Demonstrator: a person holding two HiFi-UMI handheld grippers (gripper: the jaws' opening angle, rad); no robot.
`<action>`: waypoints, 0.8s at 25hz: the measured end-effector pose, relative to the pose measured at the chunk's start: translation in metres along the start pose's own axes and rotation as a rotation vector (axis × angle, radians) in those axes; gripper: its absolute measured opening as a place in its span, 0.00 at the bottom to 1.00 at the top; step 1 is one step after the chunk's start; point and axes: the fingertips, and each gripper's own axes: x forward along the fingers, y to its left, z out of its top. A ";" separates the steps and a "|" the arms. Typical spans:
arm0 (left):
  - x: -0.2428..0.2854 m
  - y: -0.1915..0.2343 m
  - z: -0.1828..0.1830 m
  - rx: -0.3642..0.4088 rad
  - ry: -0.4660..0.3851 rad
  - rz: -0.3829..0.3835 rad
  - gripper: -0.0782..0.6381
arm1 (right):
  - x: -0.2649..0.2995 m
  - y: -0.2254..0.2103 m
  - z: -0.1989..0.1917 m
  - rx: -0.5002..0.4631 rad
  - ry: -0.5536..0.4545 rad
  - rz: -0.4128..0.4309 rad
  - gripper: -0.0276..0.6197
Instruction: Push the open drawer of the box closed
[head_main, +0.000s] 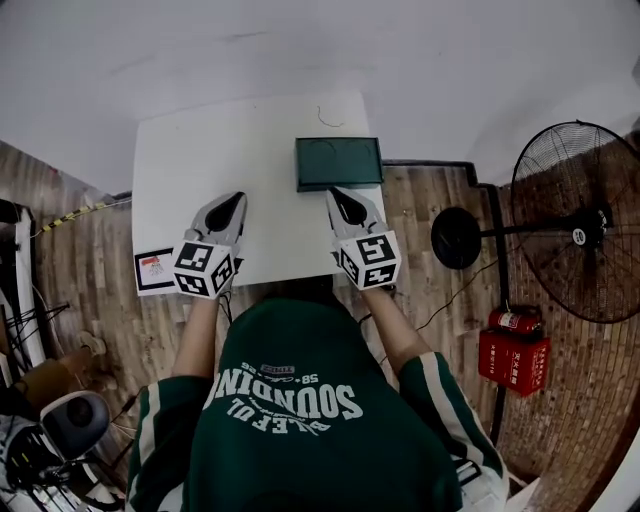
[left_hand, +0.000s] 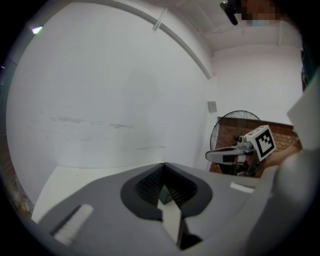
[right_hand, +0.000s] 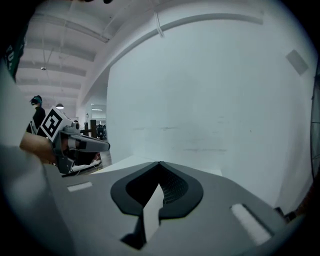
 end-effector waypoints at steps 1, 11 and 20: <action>0.000 -0.001 0.001 0.002 -0.002 -0.002 0.18 | -0.001 0.001 0.002 -0.001 -0.003 0.001 0.05; 0.000 0.002 0.000 0.000 -0.006 0.001 0.18 | 0.001 0.004 -0.003 0.022 0.001 0.006 0.05; -0.001 0.001 -0.002 -0.007 -0.002 0.003 0.18 | 0.002 0.009 -0.005 0.028 0.008 0.018 0.05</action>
